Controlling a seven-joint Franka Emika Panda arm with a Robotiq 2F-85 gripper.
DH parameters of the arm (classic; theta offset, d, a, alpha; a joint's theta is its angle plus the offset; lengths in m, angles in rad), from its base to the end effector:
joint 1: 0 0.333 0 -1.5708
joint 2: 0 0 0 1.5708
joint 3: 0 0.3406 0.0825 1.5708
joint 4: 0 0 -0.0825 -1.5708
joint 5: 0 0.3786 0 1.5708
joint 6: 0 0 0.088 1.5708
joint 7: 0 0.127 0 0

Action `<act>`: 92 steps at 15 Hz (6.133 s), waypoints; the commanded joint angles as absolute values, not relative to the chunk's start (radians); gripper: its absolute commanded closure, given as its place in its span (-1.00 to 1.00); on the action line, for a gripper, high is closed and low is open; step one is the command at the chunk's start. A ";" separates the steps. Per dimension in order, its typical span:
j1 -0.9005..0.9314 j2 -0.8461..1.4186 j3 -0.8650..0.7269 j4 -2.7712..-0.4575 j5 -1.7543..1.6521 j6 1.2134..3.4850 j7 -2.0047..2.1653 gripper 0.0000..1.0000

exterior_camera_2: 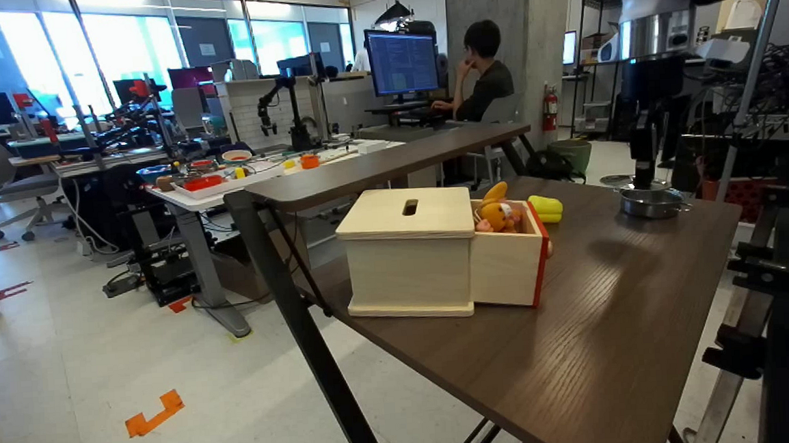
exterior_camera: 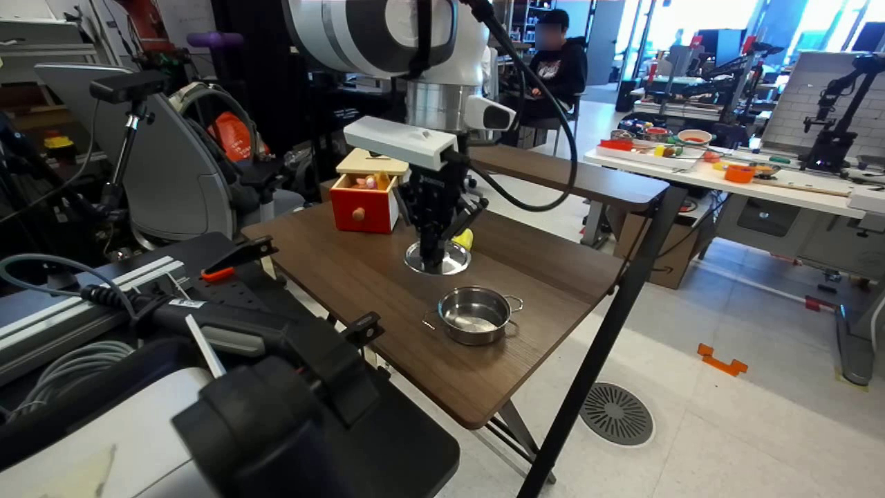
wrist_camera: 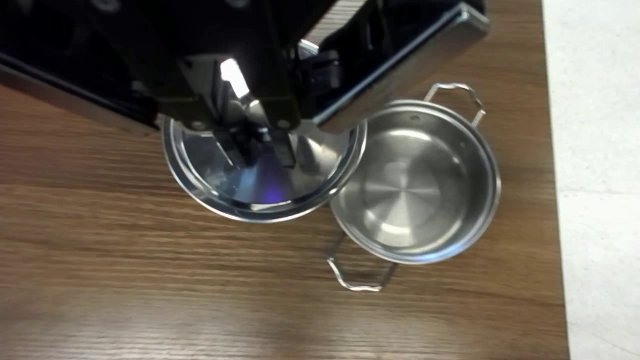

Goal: Move some objects on the right to the left and the objects on the left to the right

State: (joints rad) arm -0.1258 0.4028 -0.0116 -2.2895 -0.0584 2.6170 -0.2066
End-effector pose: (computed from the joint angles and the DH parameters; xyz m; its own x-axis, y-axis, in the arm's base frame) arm 0.5214 -0.0716 0.1755 0.9895 0.1204 -0.0806 0.1218 -0.9925 0.0136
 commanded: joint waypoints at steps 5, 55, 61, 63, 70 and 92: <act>0.015 0.369 0.065 -2.328 -0.112 2.606 -0.216 0.91; 0.167 0.344 0.173 -2.155 -0.168 2.634 -0.222 -1.00; 0.168 0.487 0.171 -2.051 -0.162 2.615 -0.226 -1.00; 0.168 0.522 0.169 -2.018 -0.160 2.610 -0.222 -1.00; 0.172 0.579 0.152 -1.947 -0.162 2.613 -0.204 -1.00; 0.172 0.573 0.118 -1.954 -0.176 2.608 -0.184 1.00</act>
State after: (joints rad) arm 0.1628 0.5840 0.1319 -1.9497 -0.1580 2.6158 -0.2021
